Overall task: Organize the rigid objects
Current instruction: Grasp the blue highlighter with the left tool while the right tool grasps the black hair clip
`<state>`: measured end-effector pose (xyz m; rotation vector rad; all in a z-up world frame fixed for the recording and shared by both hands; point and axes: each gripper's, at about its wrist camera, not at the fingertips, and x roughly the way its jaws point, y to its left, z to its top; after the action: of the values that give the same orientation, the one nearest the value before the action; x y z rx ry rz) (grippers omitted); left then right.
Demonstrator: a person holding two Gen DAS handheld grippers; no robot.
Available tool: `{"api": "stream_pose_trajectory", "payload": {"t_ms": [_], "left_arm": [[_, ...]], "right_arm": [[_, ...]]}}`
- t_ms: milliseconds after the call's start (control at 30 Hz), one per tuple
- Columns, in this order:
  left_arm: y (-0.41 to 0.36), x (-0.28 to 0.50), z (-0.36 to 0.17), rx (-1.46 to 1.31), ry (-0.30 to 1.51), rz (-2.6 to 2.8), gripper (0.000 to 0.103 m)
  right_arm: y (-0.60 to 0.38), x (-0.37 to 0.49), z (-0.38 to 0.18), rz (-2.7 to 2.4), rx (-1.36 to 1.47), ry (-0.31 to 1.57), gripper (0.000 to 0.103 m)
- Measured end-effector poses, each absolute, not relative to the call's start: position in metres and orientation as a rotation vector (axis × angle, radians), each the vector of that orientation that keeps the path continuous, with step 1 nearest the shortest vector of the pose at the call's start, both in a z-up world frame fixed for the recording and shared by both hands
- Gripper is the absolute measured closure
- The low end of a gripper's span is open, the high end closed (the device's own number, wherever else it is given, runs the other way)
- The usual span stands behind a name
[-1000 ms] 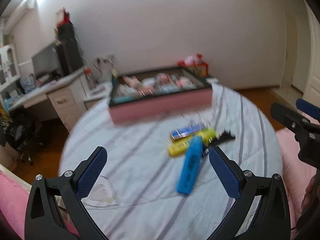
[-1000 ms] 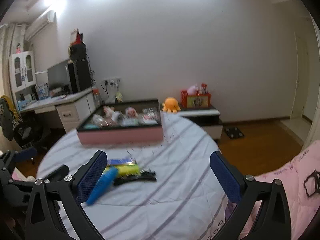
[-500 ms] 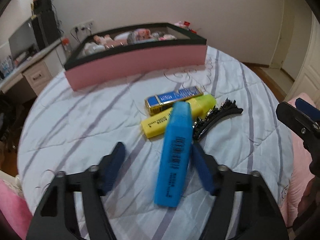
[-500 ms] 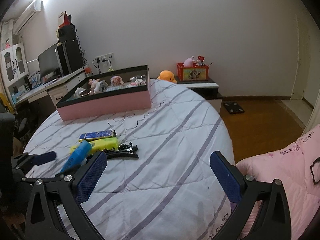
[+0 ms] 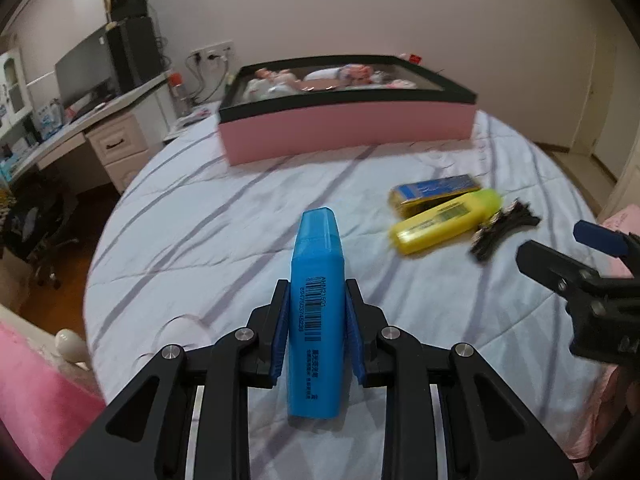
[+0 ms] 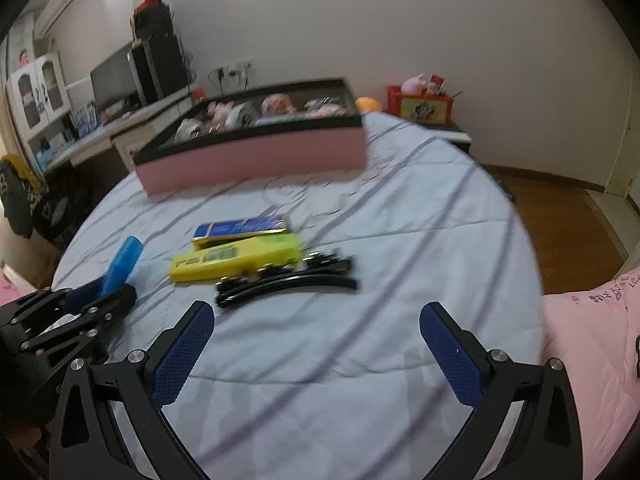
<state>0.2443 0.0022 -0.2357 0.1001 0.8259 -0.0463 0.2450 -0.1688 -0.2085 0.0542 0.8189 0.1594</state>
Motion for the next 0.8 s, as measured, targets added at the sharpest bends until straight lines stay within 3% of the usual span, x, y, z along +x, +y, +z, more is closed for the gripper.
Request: {"api": "stream_pose_trajectory", "payload": {"t_ms": [300, 800], "left_arm": [[0.016, 0.244, -0.239, 0.083, 0.826, -0.070, 0.076], [0.026, 0.243, -0.244, 0.013, 0.817, -0.093, 0.072]], "right_arm": [[-0.147, 0.275, -0.224, 0.082, 0.010, 0.898, 0.000], [-0.208, 0.259, -0.214, -0.016, 0.025, 0.851, 0.000]]}}
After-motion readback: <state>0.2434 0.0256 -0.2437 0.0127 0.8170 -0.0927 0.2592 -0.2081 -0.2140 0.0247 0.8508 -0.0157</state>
